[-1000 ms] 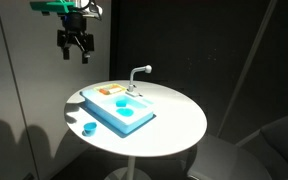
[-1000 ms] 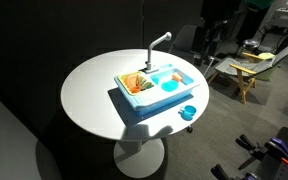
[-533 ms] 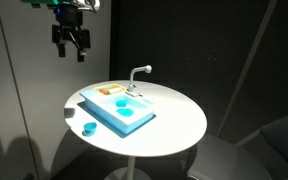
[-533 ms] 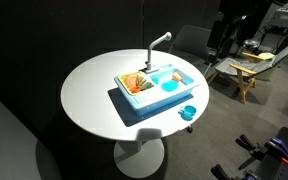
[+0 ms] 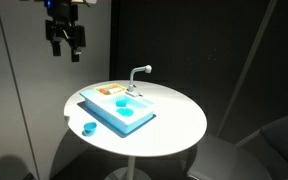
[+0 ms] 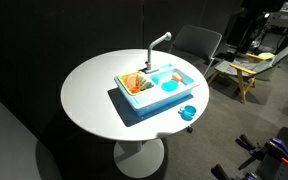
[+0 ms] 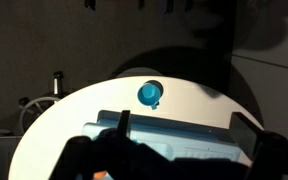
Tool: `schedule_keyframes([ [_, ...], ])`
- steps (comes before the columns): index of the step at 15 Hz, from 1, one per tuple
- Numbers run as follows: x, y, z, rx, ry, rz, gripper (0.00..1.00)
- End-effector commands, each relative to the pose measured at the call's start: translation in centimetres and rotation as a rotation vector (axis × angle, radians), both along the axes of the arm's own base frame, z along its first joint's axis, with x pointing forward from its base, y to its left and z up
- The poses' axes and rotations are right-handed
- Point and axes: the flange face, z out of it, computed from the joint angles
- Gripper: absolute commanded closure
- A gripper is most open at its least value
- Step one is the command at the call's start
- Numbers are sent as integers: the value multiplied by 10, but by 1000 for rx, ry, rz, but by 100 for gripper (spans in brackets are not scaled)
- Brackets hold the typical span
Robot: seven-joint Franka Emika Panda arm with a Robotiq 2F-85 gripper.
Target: Remove the bottle from the sink and put it on the dish rack
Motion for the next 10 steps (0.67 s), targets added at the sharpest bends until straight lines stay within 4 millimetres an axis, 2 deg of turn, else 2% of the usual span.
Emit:
schedule_keyframes([
  [1, -18, -11, 3, 29, -10, -39, 0],
  [8, -26, -16, 0, 21, 7, -57, 0],
  [10, -18, -13, -3, 12, 3, -31, 0],
])
